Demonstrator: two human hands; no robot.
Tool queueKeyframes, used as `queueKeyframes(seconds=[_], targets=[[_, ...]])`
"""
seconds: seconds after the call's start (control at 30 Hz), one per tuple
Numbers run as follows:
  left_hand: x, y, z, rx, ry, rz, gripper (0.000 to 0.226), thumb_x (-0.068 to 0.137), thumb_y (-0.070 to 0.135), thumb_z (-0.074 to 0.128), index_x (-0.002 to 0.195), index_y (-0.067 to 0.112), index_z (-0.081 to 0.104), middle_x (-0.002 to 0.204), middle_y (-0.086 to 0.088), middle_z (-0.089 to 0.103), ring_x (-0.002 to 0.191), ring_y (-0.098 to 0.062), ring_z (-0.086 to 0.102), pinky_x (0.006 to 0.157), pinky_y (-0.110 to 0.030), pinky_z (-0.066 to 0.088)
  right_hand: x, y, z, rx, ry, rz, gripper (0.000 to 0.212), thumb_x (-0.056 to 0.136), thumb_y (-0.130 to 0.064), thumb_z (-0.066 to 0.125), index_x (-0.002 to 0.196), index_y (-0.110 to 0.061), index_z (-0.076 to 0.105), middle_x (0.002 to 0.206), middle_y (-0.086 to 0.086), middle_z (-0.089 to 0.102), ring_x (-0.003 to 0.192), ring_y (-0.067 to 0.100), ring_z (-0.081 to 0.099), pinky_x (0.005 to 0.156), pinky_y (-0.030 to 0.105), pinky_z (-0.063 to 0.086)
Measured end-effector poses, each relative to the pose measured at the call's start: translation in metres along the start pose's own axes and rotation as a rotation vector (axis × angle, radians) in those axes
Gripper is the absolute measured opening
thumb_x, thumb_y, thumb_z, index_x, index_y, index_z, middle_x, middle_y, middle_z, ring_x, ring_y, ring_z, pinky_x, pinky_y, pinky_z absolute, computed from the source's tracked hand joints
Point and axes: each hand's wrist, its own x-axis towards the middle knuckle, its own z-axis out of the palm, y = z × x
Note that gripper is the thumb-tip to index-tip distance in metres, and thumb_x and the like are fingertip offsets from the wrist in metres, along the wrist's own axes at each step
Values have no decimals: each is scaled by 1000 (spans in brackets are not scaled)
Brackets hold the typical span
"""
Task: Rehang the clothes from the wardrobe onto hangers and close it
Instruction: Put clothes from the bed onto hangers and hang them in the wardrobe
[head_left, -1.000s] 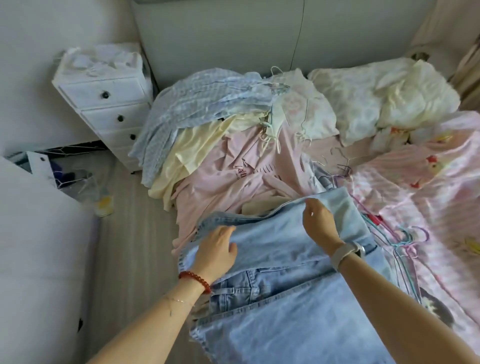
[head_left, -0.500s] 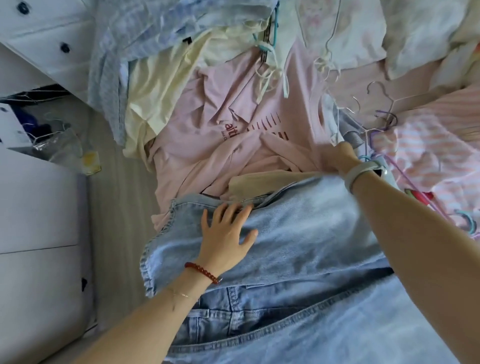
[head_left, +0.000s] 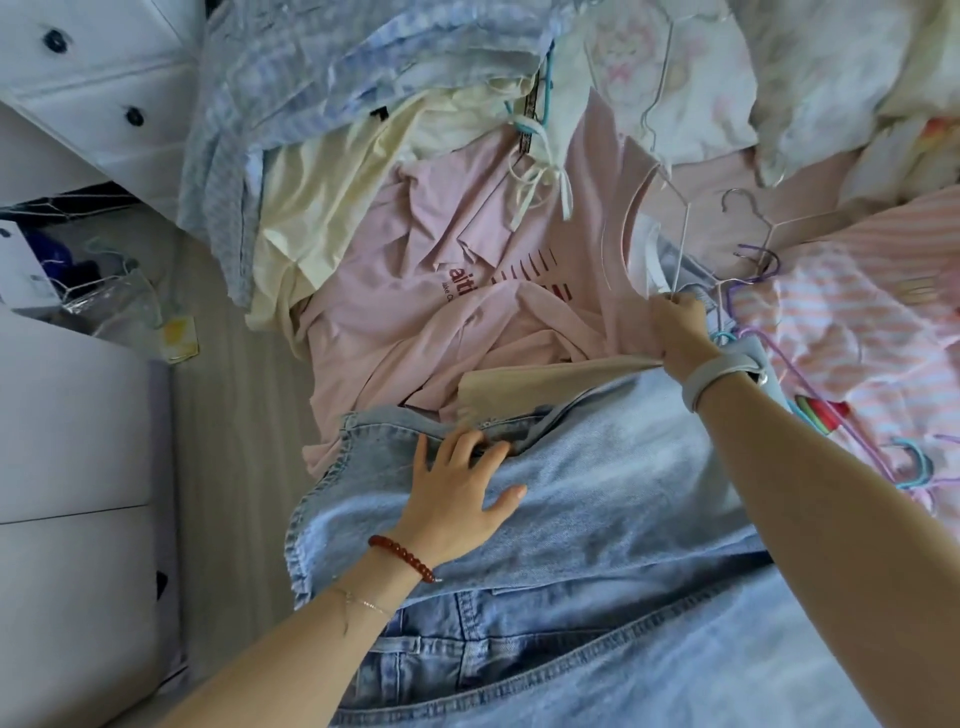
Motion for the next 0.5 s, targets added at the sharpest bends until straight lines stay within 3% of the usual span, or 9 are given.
queueKeyframes(seconds=[0.13, 0.23, 0.33, 0.5], targets=[[-6, 0, -2, 11, -12, 6, 53, 93, 52, 33, 141, 30, 28, 146, 3, 22, 139, -13, 12, 114, -51, 6, -33, -24, 7, -95, -34, -158, 29, 96, -10, 29, 82, 0, 53, 80, 12, 46, 60, 19, 40, 54, 27, 31], [-14, 1, -6, -50, -5, 21, 49, 95, 45, 36, 140, 29, 29, 146, 3, 22, 139, -11, 11, 112, -42, 18, -63, -39, 9, -63, 55, -168, 35, 94, -5, 27, 60, -6, 34, 72, 8, 44, 72, 22, 42, 60, 32, 33], [-27, -2, -15, -191, -25, 48, 45, 97, 40, 37, 140, 28, 33, 149, 5, 22, 142, -10, 7, 112, -35, 19, -96, -39, 3, 249, 148, -112, 31, 93, -11, 28, 63, -7, 35, 60, 3, 32, 55, 15, 30, 51, 30, 24], [-50, -6, -30, -251, -163, 77, 46, 98, 36, 37, 143, 30, 30, 154, 9, 12, 143, -9, -4, 114, -42, 19, -137, -29, -21, 395, 213, -30, 36, 92, -11, 29, 57, -10, 33, 56, 1, 30, 52, 13, 27, 51, 28, 25]])
